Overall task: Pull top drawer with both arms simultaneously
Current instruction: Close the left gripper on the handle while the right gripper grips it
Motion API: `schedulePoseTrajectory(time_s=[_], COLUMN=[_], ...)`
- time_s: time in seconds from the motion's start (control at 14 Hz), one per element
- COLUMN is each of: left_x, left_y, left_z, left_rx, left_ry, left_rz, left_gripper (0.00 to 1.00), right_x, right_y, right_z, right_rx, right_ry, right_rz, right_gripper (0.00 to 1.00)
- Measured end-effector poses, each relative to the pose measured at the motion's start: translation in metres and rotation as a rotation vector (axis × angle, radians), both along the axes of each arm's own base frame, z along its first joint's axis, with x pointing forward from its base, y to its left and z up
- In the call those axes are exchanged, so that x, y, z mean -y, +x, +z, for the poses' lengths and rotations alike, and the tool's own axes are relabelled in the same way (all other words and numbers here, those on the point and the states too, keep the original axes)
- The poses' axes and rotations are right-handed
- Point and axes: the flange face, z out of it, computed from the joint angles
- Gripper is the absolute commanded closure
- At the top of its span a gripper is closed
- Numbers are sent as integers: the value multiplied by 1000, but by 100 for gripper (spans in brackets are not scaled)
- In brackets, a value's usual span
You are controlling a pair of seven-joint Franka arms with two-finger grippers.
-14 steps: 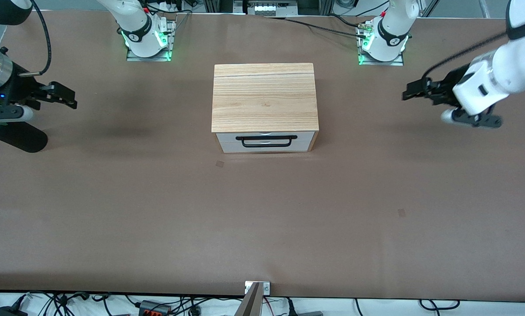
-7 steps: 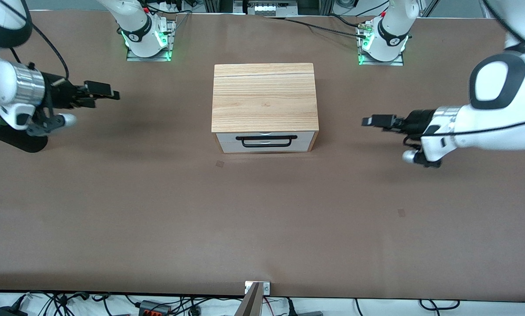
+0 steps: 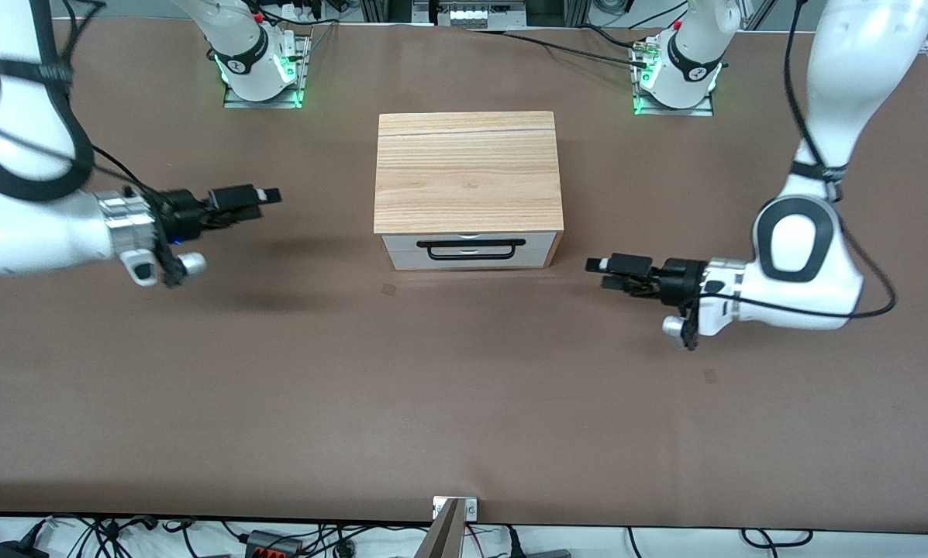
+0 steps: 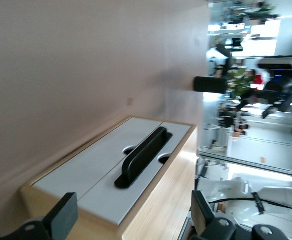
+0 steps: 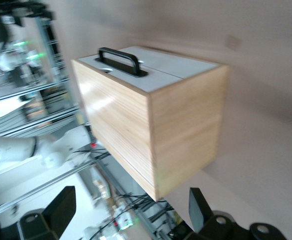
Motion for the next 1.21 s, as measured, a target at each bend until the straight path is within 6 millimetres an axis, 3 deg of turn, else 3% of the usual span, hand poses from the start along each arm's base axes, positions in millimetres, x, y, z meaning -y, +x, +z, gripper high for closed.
schedulePoseTrajectory(time_s=[0.21, 0.36, 0.5, 0.79, 1.0, 1.14, 1.21], left_x=[25, 43, 49, 63, 74, 84, 88], left_y=[-1, -5, -7, -16, -33, -46, -52], left_z=[-57, -69, -75, -100, -127, -139, -142], left_rx=[27, 26, 20, 26, 47, 52, 53], left_ry=[-190, -216, -220, -258, -316, -344, -351], left_rz=[39, 29, 25, 20, 34, 40, 36], left_gripper=[0, 0, 0, 2, 6, 12, 13], right_x=[-37, -71, -101, -137, -164, -178, -182], right_y=[8, 9, 7, 7, -6, -15, -19], right_z=[-77, -121, -151, -169, -187, -200, -205], right_rx=[47, 94, 128, 178, 218, 238, 240], right_ry=[169, 222, 285, 355, 415, 456, 463], right_rz=[30, 21, -26, -146, -159, -195, -209], right_gripper=[0, 0, 0, 0, 1, 23, 29])
